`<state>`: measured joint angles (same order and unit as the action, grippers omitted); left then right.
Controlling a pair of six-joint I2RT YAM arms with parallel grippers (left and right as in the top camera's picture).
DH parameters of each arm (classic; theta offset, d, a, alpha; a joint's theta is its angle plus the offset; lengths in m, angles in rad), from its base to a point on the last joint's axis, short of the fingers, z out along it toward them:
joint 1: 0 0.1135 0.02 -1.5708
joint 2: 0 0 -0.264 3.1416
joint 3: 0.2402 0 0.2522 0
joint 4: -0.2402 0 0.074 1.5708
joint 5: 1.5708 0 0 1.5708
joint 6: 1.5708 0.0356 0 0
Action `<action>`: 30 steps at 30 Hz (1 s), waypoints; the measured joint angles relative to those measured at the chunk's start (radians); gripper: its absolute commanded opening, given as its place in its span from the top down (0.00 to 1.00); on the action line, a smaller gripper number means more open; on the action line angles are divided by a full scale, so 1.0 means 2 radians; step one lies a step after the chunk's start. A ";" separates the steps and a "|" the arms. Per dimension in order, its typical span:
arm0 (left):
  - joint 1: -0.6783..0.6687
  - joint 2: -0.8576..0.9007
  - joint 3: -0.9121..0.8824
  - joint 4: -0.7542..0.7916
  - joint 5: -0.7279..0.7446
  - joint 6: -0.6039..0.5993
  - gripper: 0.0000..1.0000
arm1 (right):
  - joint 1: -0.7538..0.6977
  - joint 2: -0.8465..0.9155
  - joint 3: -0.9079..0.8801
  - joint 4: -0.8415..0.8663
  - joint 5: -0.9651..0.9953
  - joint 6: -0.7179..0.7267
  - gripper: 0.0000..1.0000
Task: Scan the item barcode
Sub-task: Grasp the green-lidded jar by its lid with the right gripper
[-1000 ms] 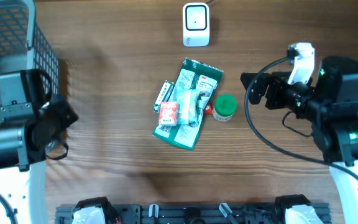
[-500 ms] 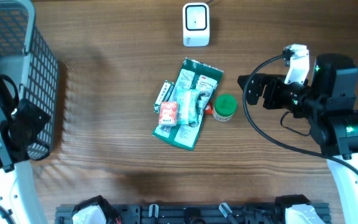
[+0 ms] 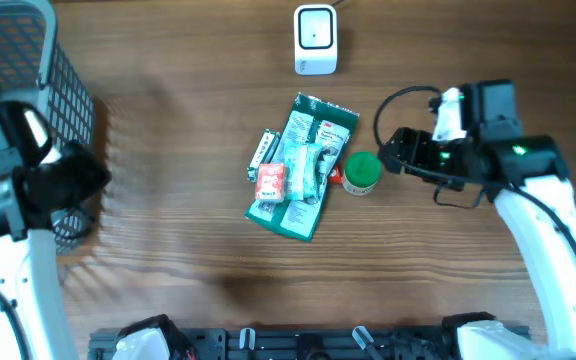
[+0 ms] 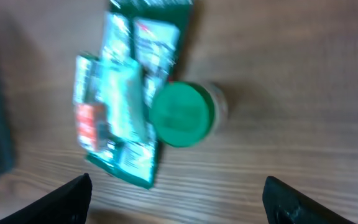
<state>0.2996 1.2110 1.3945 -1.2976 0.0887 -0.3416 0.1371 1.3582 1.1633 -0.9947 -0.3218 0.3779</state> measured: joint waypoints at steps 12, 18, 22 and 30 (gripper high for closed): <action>-0.142 0.077 0.000 0.025 0.017 0.018 0.27 | 0.041 0.101 0.063 -0.055 0.042 0.023 0.07; -0.169 0.103 0.000 0.034 0.014 0.021 0.07 | 0.065 0.135 0.108 -0.060 0.064 0.042 0.06; -0.169 0.114 0.000 0.034 0.011 0.022 0.04 | 0.075 0.163 0.108 -0.059 0.071 0.050 0.07; -0.169 0.124 0.000 0.036 0.010 0.022 0.00 | 0.108 0.223 0.108 -0.052 0.093 0.071 0.06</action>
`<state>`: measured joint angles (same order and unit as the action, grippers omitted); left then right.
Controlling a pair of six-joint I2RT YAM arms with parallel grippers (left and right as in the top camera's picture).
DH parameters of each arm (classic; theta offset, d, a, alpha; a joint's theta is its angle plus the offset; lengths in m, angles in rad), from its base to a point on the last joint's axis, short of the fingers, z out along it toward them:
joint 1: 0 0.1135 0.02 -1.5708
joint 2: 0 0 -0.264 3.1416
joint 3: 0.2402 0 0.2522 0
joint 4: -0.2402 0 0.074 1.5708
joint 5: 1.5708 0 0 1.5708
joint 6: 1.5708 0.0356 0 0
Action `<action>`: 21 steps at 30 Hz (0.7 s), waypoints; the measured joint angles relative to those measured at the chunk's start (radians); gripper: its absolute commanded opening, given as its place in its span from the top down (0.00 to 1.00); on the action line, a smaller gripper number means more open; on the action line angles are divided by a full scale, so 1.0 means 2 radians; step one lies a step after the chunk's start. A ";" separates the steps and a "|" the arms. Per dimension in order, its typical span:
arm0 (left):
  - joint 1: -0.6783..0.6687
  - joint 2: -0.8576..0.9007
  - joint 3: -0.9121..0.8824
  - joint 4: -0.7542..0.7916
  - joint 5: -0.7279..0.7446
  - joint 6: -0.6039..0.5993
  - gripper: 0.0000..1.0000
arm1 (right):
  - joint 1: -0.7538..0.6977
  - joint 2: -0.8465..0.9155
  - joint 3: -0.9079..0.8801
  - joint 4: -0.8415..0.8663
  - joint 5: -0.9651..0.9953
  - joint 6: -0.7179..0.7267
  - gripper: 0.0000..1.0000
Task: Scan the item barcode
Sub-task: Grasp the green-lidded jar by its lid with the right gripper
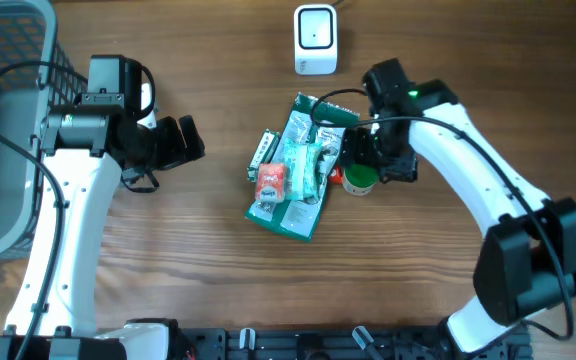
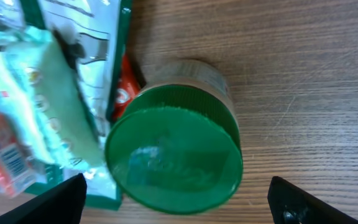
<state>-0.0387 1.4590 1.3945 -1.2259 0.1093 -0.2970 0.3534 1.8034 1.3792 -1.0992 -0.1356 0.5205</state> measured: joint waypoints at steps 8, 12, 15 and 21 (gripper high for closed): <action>0.000 0.000 0.000 0.000 -0.001 0.000 0.00 | 0.006 0.025 0.000 0.016 0.019 0.007 0.09; 0.000 0.000 0.000 0.000 -0.002 0.000 0.00 | 0.006 0.035 0.000 0.021 0.026 0.009 0.11; 0.000 0.000 0.000 0.000 -0.002 0.000 0.00 | 0.007 0.043 0.000 0.023 0.028 0.009 0.12; 0.000 0.000 0.000 0.000 -0.002 0.000 0.00 | 0.017 0.050 0.000 0.023 0.029 0.009 0.14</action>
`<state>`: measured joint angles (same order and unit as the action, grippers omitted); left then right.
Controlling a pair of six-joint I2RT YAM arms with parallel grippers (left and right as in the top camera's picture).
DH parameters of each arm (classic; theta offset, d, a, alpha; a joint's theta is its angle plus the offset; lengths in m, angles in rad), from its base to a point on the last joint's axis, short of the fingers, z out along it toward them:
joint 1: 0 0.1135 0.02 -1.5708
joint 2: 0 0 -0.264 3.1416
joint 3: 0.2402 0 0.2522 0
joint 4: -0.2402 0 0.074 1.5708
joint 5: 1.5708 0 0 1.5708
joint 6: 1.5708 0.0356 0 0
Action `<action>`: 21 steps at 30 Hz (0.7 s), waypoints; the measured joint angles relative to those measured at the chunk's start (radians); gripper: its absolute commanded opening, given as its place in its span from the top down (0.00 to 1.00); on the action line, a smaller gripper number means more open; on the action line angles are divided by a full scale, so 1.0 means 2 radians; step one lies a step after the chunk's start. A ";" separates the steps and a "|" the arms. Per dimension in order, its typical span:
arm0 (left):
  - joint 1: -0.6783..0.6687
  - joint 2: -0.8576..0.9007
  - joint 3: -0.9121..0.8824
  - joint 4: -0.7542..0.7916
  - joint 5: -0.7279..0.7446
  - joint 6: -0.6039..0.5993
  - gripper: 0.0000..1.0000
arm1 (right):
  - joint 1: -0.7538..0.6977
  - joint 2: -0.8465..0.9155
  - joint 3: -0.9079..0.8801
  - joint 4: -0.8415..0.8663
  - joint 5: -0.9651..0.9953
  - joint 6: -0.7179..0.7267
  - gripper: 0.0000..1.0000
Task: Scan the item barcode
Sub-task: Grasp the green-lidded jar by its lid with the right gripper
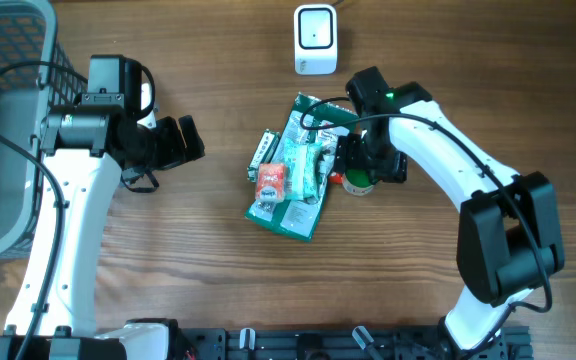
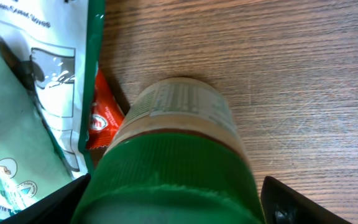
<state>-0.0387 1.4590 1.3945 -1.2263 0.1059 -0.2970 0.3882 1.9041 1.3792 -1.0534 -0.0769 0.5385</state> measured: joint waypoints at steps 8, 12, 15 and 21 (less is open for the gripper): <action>0.000 0.000 0.000 0.000 0.000 0.000 0.00 | 0.002 0.000 0.000 0.006 0.000 0.010 0.20; 0.000 0.000 0.000 0.000 0.000 0.000 0.00 | 0.002 0.000 -0.001 0.006 0.000 0.015 0.21; 0.000 0.000 0.000 0.000 -0.001 0.000 0.00 | 0.002 0.000 -0.009 0.007 0.000 0.021 0.22; 0.000 0.000 0.000 0.000 -0.002 0.000 0.00 | 0.002 0.001 -0.020 0.010 0.000 0.024 0.23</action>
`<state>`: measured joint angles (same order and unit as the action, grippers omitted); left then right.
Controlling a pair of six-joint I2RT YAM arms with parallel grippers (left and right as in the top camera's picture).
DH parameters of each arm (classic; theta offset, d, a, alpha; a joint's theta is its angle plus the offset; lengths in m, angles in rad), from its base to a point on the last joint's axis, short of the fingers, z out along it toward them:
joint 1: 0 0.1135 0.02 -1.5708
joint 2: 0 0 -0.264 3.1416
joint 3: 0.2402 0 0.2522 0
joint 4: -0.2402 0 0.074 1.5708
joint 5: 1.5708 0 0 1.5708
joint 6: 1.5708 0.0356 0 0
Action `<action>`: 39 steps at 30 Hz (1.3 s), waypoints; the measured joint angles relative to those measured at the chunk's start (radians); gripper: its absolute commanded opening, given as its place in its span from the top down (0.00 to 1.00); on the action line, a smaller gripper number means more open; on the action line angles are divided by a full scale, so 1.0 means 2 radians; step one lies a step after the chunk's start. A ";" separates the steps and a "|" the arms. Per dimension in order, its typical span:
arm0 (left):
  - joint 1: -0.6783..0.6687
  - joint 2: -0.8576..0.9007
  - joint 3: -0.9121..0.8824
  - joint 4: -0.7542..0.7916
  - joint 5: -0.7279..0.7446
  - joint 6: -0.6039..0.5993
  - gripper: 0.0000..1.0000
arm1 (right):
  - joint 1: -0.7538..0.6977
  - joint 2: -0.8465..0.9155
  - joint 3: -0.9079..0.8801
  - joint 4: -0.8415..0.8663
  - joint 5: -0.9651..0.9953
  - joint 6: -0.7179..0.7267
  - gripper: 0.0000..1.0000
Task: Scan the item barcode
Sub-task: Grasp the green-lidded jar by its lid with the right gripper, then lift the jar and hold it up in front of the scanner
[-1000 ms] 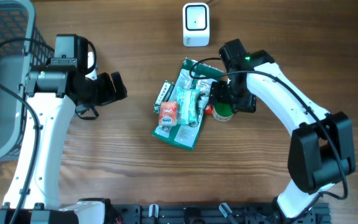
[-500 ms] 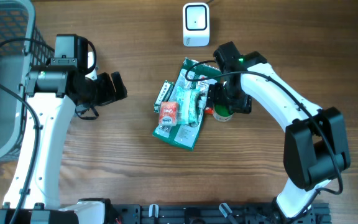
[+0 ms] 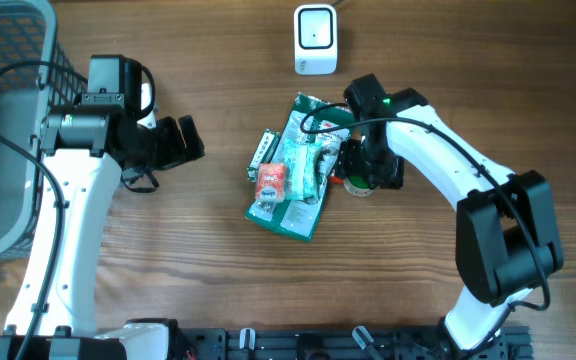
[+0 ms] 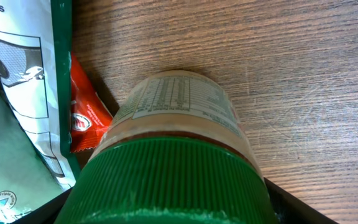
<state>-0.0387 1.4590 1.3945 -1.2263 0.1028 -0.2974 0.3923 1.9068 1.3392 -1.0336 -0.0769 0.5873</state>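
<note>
A jar with a green ribbed lid [image 4: 166, 180] and a printed label [image 4: 176, 106] stands on the wooden table, just right of the pile of packets. My right gripper [image 4: 166, 202] is open, low over the jar, one finger on each side of the lid. In the overhead view the right gripper [image 3: 365, 172] covers most of the jar [image 3: 360, 188]. The white scanner [image 3: 315, 38] sits at the table's far edge. My left gripper [image 3: 186, 141] hangs open and empty, left of the pile.
A green pouch [image 3: 303, 165] lies beside the jar with a red packet [image 3: 271, 182], a pale wrapped item [image 3: 306, 170] and a small strip pack [image 3: 261, 148]. An orange sachet [image 4: 86, 115] lies against the jar's base. A wire basket stands at the left.
My right gripper has come lower over the jar, so the green lid now fills the space between its fingers. The left arm and the pile have not moved.
First my right gripper was off to the right of the jar and my left arm was by the basket. Then the right gripper was over the jar, open, and the left arm stood left of the pile. Since then the right gripper has dropped around the lid.
</note>
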 measured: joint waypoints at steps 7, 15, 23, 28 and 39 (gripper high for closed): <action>0.000 0.000 0.000 0.000 0.000 0.000 0.00 | 0.000 0.000 0.000 0.006 0.000 0.007 0.43; 0.000 0.000 0.000 0.000 0.000 0.000 0.00 | -0.031 -0.004 0.061 -0.065 -0.074 0.005 0.89; 0.000 0.000 0.000 0.000 0.000 0.000 0.00 | -0.048 -0.052 0.093 -0.107 -0.270 0.001 0.89; 0.000 0.000 0.000 0.012 -0.009 0.000 0.00 | -0.047 -0.052 0.093 -0.152 -0.368 0.001 0.96; 0.008 0.000 0.000 0.096 -0.081 0.000 0.00 | -0.047 -0.052 0.093 -0.157 -0.475 0.001 0.95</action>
<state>-0.0227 1.4597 1.3945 -1.0344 -0.0589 -0.2974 0.2985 1.8034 1.5261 -1.3468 -1.0271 0.5896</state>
